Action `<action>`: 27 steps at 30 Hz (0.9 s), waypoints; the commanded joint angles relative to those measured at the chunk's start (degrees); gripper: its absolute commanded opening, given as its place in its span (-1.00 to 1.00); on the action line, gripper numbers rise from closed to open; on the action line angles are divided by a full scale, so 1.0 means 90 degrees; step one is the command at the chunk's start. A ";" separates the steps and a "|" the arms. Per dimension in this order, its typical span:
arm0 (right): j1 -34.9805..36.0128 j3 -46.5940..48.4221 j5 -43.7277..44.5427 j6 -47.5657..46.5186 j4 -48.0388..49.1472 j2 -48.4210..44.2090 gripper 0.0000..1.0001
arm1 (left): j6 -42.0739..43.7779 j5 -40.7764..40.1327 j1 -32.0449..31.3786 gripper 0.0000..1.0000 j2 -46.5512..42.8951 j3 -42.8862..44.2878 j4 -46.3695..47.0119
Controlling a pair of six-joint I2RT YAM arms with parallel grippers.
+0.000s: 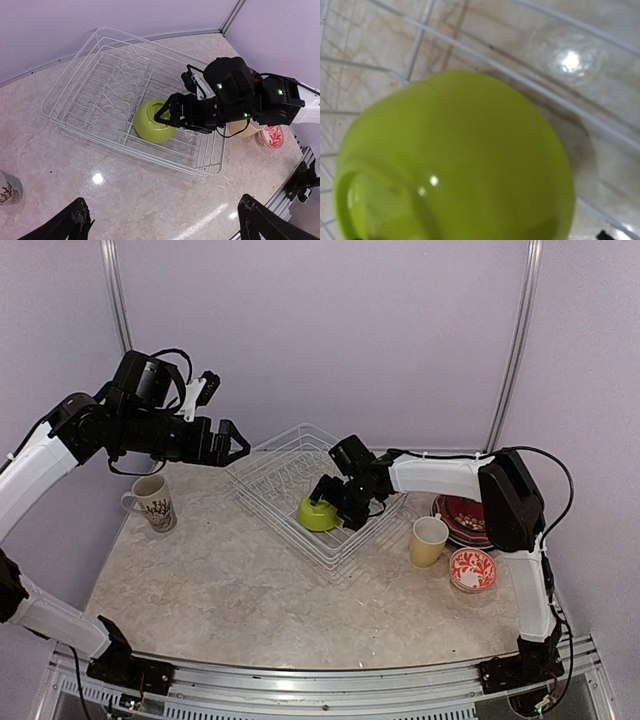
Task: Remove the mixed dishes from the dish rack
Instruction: Grab the bowl from the dish rack.
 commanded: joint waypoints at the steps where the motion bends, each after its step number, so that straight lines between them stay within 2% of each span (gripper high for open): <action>1: 0.0073 -0.0674 -0.0062 0.0320 0.0854 -0.0008 0.96 | 0.0214 -0.0258 0.0035 0.98 -0.0029 -0.0183 0.0167; 4: 0.0063 -0.1131 -0.0076 0.0484 0.1473 -0.0133 0.96 | 0.0235 -0.0305 0.0044 0.98 0.0007 -0.0194 0.0159; 13: -0.0031 -0.1525 -0.0025 0.0536 0.2196 -0.0196 0.97 | 0.0225 -0.0319 0.0044 0.98 0.0079 -0.0270 0.0194; 27: 0.0032 -0.1846 0.0416 0.0033 0.2416 -0.0652 0.35 | 0.0252 -0.0510 0.0044 0.98 0.0388 -0.0339 0.0186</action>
